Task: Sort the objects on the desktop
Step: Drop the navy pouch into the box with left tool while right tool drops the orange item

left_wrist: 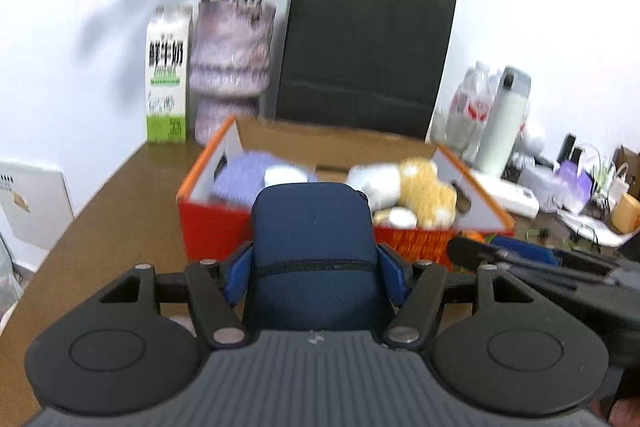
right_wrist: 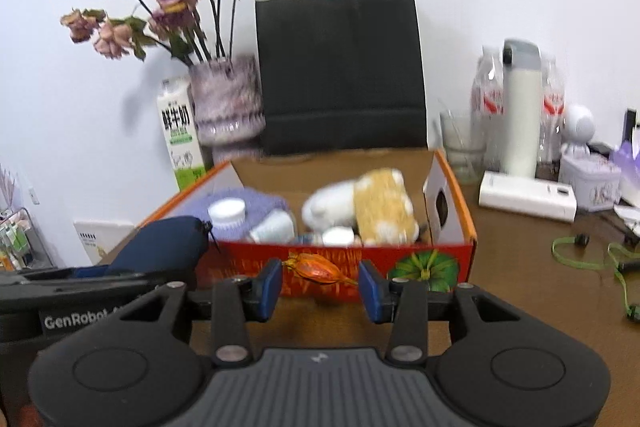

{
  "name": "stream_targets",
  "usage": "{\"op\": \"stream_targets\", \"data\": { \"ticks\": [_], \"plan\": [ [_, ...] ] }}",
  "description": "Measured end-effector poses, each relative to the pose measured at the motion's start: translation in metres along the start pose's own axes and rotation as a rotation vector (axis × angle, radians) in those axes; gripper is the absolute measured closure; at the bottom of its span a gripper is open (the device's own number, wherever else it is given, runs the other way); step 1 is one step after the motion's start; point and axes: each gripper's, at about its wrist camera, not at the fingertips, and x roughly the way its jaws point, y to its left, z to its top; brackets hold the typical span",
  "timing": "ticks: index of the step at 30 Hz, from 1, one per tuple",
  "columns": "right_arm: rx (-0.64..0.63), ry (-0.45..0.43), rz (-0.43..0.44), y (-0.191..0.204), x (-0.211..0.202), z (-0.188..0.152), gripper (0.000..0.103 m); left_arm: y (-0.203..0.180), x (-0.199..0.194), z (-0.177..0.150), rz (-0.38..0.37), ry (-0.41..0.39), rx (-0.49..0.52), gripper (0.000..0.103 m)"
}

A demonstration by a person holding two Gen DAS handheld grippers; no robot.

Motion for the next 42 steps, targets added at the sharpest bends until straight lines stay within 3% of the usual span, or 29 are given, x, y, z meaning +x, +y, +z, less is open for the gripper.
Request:
{"op": "stream_targets", "data": {
  "ticks": [12, 23, 36, 37, 38, 39, 40, 42],
  "plan": [
    [-0.013, -0.053, -0.010, -0.014, 0.042, 0.038, 0.063, -0.007, 0.049, 0.049, 0.011, -0.083, -0.063, 0.037],
    [-0.086, -0.021, -0.023, -0.012, 0.100, 0.053, 0.063, 0.000, 0.104, 0.065, 0.035, -0.058, -0.033, 0.037],
    [-0.115, 0.023, -0.032, -0.017, 0.128, 0.055, 0.061, 0.003, 0.132, 0.066, 0.032, -0.030, -0.013, 0.034],
    [-0.116, 0.026, -0.030, -0.017, 0.129, 0.054, 0.054, 0.003, 0.132, 0.066, 0.033, -0.033, -0.009, 0.029],
    [-0.115, 0.027, -0.034, -0.017, 0.130, 0.054, 0.035, 0.003, 0.131, 0.067, 0.028, -0.039, -0.005, 0.023],
    [-0.117, 0.024, -0.042, -0.017, 0.129, 0.054, 0.025, 0.002, 0.130, 0.068, 0.025, -0.048, -0.004, 0.010],
    [-0.124, 0.016, -0.047, -0.016, 0.129, 0.053, 0.012, 0.002, 0.127, 0.068, 0.025, -0.061, -0.007, 0.005],
    [-0.130, 0.011, -0.043, -0.015, 0.127, 0.053, 0.013, 0.002, 0.125, 0.069, 0.026, -0.067, -0.001, 0.005]
  ]
}}
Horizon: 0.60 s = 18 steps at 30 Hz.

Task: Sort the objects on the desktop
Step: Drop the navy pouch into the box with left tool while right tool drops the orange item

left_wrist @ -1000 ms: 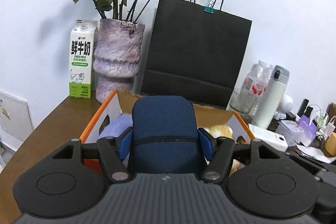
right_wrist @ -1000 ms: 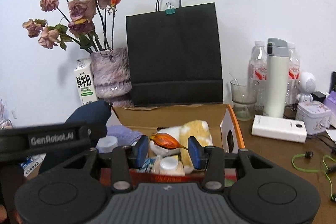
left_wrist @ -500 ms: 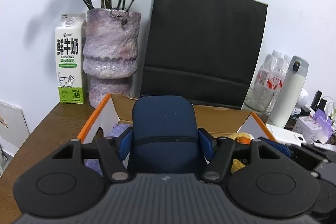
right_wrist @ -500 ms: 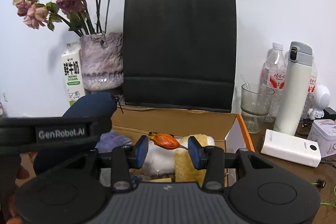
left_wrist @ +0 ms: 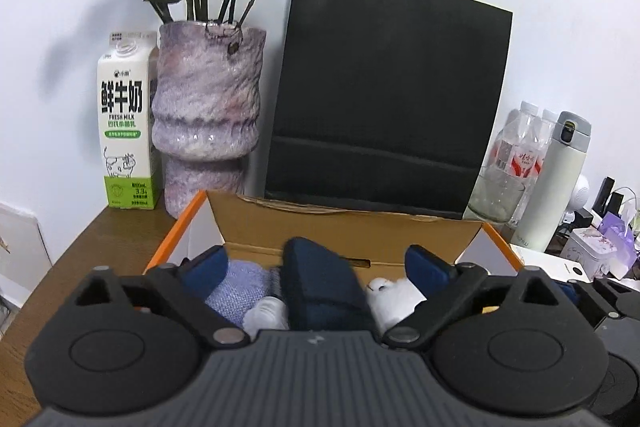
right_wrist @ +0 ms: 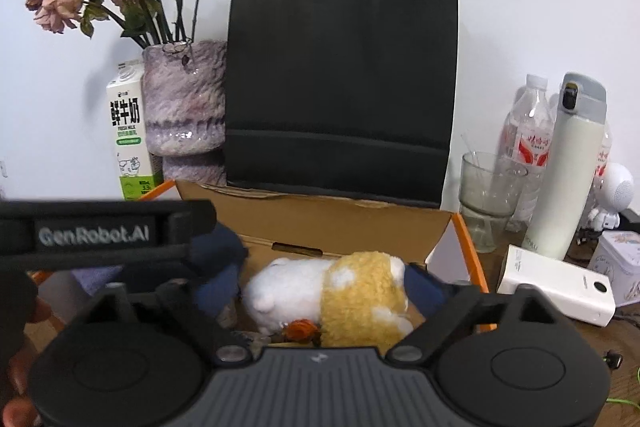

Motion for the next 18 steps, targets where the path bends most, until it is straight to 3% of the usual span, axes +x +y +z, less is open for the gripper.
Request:
{"op": "stream_targets", "data": {
  "ticks": [8, 18],
  "plan": [
    [-0.020, 0.018, -0.007, 0.003, -0.003, -0.002, 0.006, 0.012, -0.003, 0.001, 0.042, 0.037, -0.053, 0.000],
    [-0.021, 0.000, -0.031, 0.010, -0.038, -0.013, 0.001, 0.021, -0.055, -0.007, 0.047, 0.013, -0.065, 0.000]
  ]
}}
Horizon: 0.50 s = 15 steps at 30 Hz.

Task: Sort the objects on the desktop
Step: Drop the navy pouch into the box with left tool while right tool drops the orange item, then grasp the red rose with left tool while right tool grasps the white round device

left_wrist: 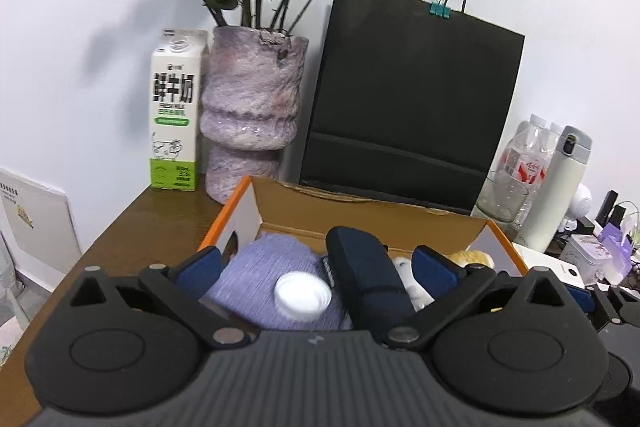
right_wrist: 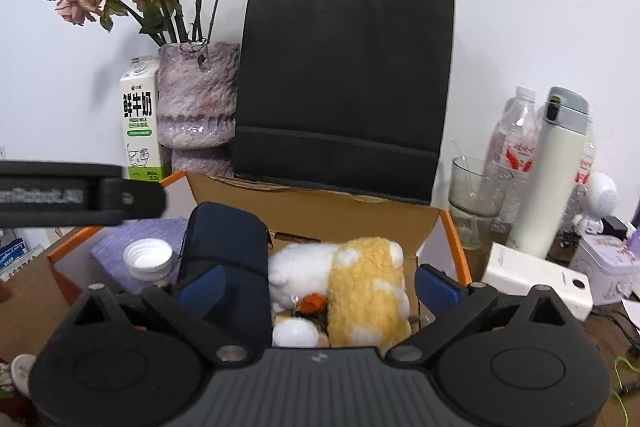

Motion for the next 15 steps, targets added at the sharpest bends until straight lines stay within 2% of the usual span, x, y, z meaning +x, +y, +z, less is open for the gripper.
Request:
{"op": "stream_targets", "data": {
  "ticks": [7, 15],
  "plan": [
    [0.019, 0.020, 0.002, 0.003, -0.034, -0.020, 0.001, 0.022, -0.036, -0.019, 0.032, 0.037, 0.009, 0.000],
    [0.009, 0.055, 0.027, 0.026, -0.064, -0.049, 0.001, 0.062, -0.070, -0.042, 0.099, 0.085, -0.025, 0.000]
  ]
}}
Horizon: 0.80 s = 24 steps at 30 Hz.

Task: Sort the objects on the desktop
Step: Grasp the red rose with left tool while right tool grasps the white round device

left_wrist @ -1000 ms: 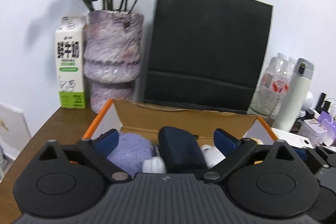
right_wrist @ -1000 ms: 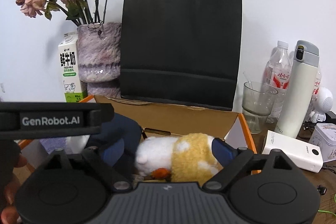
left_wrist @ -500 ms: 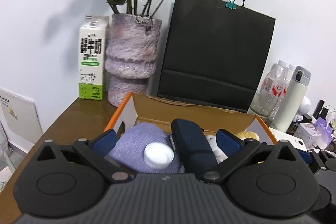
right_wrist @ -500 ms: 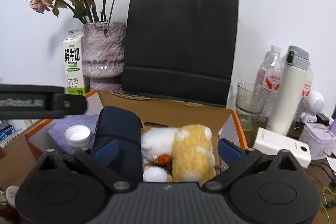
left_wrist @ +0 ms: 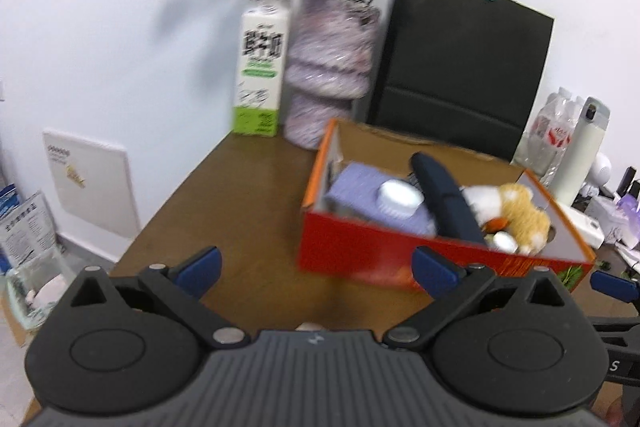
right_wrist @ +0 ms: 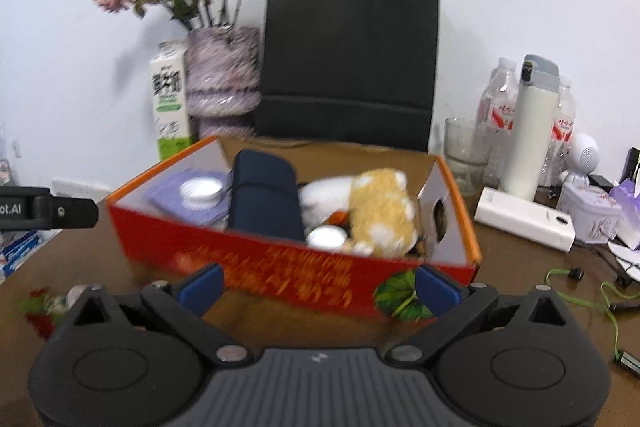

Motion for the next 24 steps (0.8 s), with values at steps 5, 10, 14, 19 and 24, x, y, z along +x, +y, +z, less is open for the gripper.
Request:
{"op": "stream_targets", "data": {
  "ticks": [5, 10, 14, 19, 24],
  "plan": [
    [-0.034, 0.020, 0.031, 0.024, -0.009, -0.013, 0.001, 0.024, -0.014, -0.019, 0.025, 0.023, 0.013, 0.000],
    [-0.052, 0.036, 0.038, 0.041, -0.014, -0.022, 0.001, 0.039, -0.019, -0.035, 0.012, 0.049, 0.046, 0.000],
    [-0.048, 0.048, 0.034, 0.046, -0.017, -0.028, 0.001, 0.042, -0.010, -0.047, -0.039, 0.105, 0.068, 0.002],
    [-0.054, 0.054, 0.035, 0.050, -0.017, -0.031, 0.001, 0.033, 0.002, -0.051, -0.057, 0.126, 0.121, 0.004],
    [-0.040, 0.064, 0.031, 0.045, -0.013, -0.032, 0.001, 0.025, 0.010, -0.054, -0.014, 0.115, 0.191, 0.013]
  ]
}}
